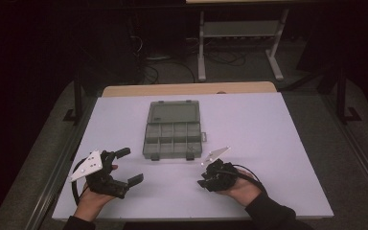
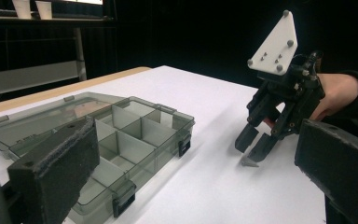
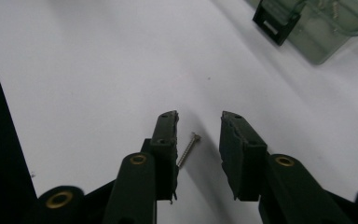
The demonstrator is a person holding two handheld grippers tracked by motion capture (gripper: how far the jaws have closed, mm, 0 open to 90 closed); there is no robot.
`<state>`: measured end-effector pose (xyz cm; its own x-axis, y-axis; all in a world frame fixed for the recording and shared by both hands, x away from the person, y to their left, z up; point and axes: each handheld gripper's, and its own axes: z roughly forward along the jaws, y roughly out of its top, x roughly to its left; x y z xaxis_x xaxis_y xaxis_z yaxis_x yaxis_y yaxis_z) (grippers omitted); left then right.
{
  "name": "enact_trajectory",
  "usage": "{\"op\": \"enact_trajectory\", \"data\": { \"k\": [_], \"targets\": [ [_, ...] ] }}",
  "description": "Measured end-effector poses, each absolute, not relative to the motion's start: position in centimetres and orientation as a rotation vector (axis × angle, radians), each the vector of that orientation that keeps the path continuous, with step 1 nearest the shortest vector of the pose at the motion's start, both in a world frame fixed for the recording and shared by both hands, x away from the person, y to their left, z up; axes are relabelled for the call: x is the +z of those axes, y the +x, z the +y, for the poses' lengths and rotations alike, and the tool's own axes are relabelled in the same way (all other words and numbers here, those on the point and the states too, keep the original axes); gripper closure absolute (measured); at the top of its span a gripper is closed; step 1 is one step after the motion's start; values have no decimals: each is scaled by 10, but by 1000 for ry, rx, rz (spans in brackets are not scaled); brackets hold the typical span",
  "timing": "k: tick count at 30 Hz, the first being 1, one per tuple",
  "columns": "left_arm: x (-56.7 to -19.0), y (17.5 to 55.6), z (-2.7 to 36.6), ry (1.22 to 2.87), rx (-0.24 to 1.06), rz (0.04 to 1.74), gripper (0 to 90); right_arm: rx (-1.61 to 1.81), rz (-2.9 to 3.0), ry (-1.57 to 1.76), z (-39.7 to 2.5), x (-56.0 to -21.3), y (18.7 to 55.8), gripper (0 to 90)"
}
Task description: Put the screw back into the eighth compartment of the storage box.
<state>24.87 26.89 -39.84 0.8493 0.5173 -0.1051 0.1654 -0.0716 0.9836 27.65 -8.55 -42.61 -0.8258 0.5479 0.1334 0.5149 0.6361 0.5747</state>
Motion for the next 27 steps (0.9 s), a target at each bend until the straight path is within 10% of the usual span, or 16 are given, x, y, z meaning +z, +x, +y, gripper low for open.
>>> {"op": "enact_trajectory", "data": {
  "k": [27],
  "targets": [
    [-398, 248, 268, 1644, 313, 536, 0, 864, 2808, 866, -83, -434, 277, 872]
  ]
}}
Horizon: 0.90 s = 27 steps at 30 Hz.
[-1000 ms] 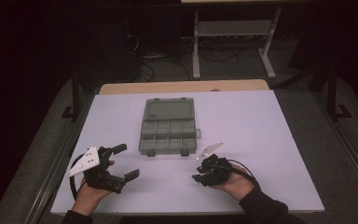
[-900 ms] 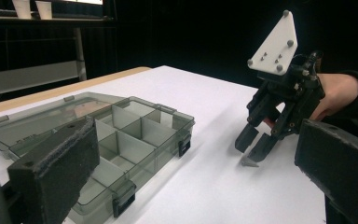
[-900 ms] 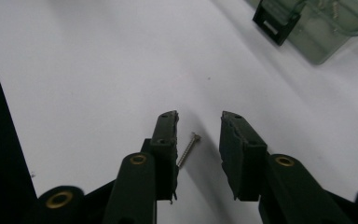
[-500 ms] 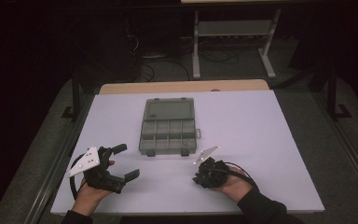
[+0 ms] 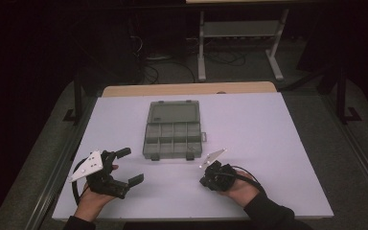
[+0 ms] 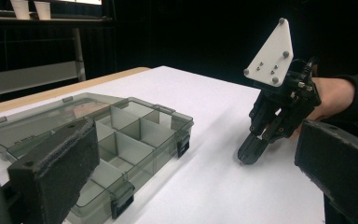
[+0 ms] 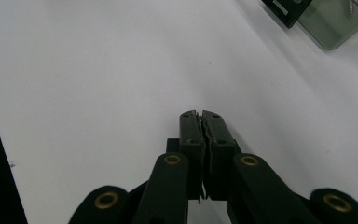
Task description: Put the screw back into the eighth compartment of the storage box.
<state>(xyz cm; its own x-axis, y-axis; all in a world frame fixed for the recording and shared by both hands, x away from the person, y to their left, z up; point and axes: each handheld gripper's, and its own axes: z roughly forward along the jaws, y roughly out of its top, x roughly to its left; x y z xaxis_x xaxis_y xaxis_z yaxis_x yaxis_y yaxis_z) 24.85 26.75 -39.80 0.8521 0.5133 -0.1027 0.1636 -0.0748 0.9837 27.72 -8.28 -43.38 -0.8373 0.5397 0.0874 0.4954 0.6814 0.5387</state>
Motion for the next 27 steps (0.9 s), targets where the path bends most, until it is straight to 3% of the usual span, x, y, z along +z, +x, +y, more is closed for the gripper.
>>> {"op": "enact_trajectory", "data": {
  "k": [27],
  "targets": [
    [-398, 249, 266, 1646, 312, 534, 0, 1052, 2725, 908, -93, -394, 287, 871]
  ]
}}
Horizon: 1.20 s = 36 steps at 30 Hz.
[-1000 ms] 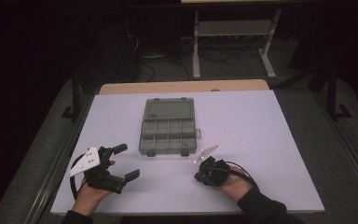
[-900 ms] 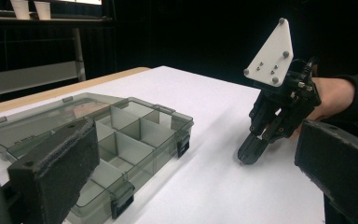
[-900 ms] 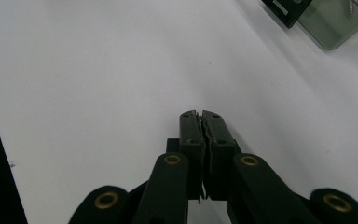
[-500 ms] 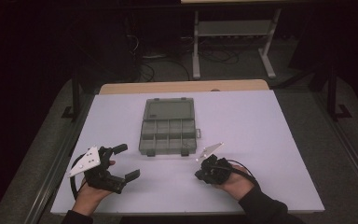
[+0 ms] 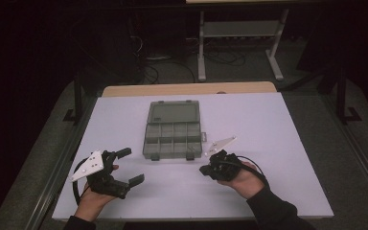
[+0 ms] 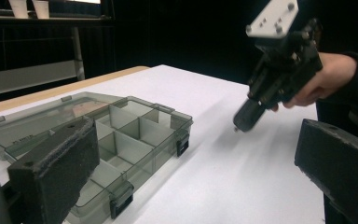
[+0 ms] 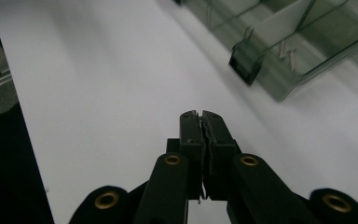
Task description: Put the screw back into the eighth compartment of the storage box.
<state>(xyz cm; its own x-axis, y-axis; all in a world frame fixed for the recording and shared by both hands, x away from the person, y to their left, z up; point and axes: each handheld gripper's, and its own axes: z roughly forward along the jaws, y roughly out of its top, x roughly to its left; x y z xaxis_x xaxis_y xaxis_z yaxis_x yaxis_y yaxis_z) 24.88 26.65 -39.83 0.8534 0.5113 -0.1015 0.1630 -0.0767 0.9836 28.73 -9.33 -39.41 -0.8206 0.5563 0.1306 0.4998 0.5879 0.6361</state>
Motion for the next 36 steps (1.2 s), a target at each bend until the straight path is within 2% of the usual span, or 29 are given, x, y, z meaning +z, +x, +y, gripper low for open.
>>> {"op": "enact_trajectory", "data": {
  "k": [16, 25, 36],
  "targets": [
    [-399, 250, 266, 1658, 313, 527, 0, 1111, 2585, 953, -84, -369, 334, 871],
    [-399, 250, 266, 1655, 312, 531, 0, 1070, 2574, 1004, -70, -381, 363, 871],
    [-399, 250, 267, 1651, 309, 535, 0, 1014, 2614, 1011, -59, -398, 376, 871]
  ]
}}
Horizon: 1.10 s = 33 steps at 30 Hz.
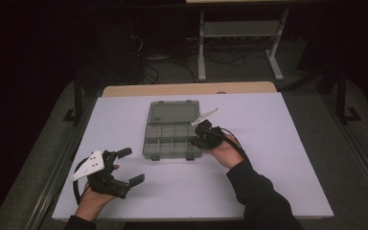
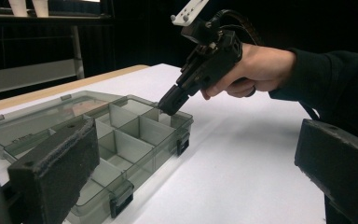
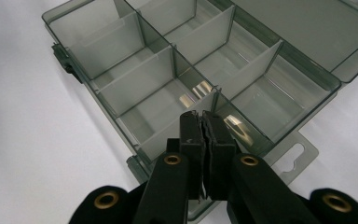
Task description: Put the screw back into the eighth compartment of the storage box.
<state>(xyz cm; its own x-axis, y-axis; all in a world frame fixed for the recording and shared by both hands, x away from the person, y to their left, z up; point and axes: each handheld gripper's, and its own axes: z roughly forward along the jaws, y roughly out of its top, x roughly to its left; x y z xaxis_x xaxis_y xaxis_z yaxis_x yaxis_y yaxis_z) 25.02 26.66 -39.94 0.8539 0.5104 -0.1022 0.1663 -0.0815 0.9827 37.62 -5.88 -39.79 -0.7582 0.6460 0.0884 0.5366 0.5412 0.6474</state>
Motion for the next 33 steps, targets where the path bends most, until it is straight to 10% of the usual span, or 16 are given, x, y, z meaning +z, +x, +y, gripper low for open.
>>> {"op": "enact_trajectory", "data": {
  "k": [7, 17, 20, 33],
  "targets": [
    [-399, 250, 267, 1651, 309, 533, 0, 985, 2625, 1006, -58, -402, 379, 864],
    [-400, 251, 268, 1652, 313, 526, 0, 1141, 2518, 995, -76, -382, 366, 139],
    [-400, 251, 268, 1653, 313, 523, 0, 1214, 2445, 965, -86, -377, 356, 51],
    [-400, 250, 268, 1656, 305, 536, 0, 1464, 2214, 856, -145, -374, 310, 0]
  ]
}}
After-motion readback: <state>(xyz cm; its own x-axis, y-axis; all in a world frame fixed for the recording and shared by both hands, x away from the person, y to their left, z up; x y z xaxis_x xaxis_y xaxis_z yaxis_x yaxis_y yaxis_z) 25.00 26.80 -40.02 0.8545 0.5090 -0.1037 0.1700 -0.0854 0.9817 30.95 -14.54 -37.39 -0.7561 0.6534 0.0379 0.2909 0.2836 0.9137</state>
